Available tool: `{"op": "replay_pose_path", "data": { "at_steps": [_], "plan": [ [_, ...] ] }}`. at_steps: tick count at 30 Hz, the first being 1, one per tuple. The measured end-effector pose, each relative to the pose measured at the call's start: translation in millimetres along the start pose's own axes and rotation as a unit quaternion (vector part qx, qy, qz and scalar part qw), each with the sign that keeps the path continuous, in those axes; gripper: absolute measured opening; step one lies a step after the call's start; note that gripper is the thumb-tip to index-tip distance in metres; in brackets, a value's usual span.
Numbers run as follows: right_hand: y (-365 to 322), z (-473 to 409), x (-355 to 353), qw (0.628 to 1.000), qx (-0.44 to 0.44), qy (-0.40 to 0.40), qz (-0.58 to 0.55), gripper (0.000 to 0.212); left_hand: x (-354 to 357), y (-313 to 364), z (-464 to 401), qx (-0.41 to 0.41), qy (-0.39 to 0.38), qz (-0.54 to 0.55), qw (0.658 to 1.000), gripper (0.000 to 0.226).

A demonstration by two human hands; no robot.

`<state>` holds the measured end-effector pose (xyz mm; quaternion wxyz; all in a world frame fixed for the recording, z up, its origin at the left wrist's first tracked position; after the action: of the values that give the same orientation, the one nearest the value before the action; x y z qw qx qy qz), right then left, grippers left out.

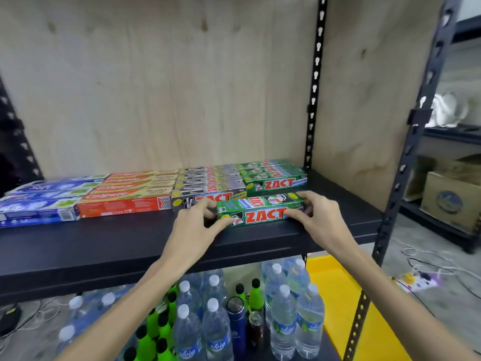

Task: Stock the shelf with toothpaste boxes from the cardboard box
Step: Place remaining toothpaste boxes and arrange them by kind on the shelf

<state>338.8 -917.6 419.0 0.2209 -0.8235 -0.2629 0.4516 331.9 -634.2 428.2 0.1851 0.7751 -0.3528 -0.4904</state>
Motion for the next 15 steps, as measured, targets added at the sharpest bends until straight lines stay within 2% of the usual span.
{"op": "replay_pose_path", "data": {
  "at_steps": [3,6,10,12,15],
  "plan": [
    [22.0,-12.0,-18.5,0.999,0.000,-0.013,0.029,0.065,20.4,12.1,-18.7,0.009,-0.037,0.024,0.999,0.035],
    [40.9,-14.0,-34.6,0.998,-0.009,-0.030,0.062,0.075,38.0,26.7,-33.8,0.040,-0.060,0.008,0.997,0.039],
    [56.4,-8.2,-58.6,0.998,-0.011,-0.042,0.039,0.064,56.7,34.0,-49.4,0.062,-0.081,-0.025,0.994,0.046],
    [58.4,1.6,-64.5,1.000,-0.009,-0.019,0.017,0.058,61.6,34.4,-52.6,0.069,-0.059,-0.055,0.994,0.042],
    [57.0,18.2,-63.0,0.999,0.001,0.047,-0.015,0.051,60.2,40.0,-50.4,0.067,0.011,-0.081,0.994,0.021]
  ]
}}
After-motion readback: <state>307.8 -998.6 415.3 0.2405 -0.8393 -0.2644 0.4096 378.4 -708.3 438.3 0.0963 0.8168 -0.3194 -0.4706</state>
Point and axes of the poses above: each hand's wrist, its own z-axis away from the middle knuckle, its own x-axis out of the palm, y = z × x, the point moved 4 cm from there along -z, towards the middle knuckle, and after that the axes turned 1 degree about z, right-handed, at the moved point
